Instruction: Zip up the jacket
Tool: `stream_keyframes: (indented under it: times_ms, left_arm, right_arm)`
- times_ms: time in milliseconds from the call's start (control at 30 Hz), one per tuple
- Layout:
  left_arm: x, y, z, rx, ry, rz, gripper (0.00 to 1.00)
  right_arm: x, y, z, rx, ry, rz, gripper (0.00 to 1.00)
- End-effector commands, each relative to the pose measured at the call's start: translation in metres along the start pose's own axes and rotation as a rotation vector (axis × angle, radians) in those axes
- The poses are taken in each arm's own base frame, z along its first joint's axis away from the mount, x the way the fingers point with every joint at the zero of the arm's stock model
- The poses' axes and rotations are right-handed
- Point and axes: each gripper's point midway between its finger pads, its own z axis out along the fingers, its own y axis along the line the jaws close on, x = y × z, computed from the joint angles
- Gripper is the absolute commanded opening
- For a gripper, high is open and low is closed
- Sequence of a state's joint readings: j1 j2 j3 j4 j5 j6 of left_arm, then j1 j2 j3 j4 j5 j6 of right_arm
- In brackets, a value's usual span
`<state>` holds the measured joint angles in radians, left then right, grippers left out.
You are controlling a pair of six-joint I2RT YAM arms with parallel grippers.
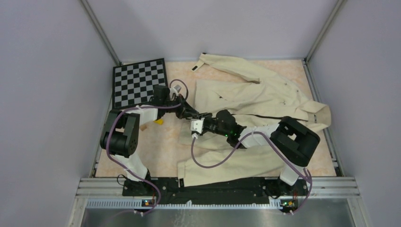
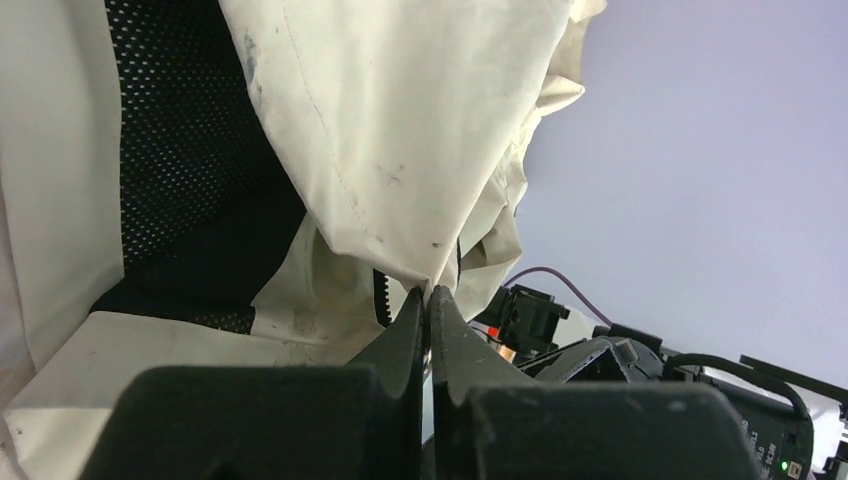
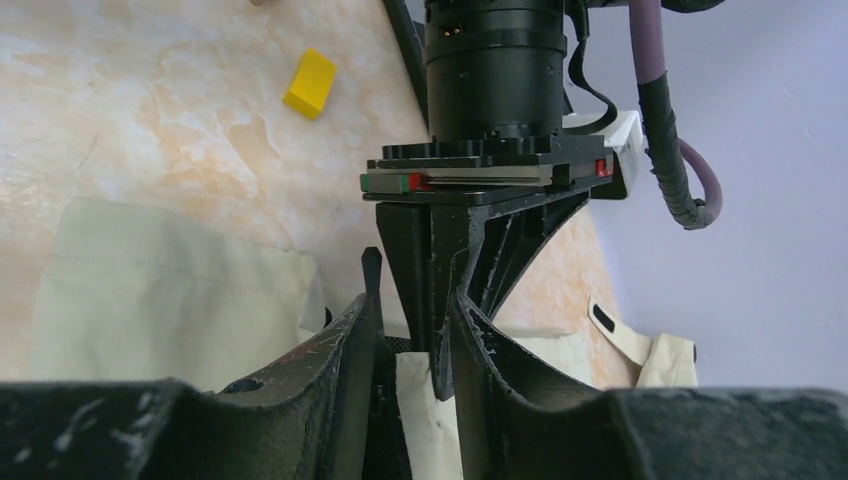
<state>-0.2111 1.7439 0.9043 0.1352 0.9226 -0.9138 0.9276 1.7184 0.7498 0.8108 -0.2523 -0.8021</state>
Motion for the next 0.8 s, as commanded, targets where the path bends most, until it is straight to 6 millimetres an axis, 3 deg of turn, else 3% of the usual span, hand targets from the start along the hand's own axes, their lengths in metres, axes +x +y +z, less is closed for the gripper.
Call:
stream_keyframes:
  times_ms: [0, 267, 767]
  left_arm:
    - [0.001, -0.008, -0.004, 0.03, -0.004, 0.008, 0.0]
    - [0.0, -0.01, -0.004, 0.034, -0.008, 0.01, 0.0]
    - [0.001, -0.009, -0.004, 0.031, -0.006, 0.006, 0.0]
  right_arm:
    - [-0.005, -0.009, 0.009, 0.024, 0.03, -0.051, 0.32]
    - [-0.008, 0.007, 0.014, -0.044, 0.028, -0.039, 0.29]
    - [0.01, 0.001, 0.033, 0.037, 0.184, -0.155, 0.26]
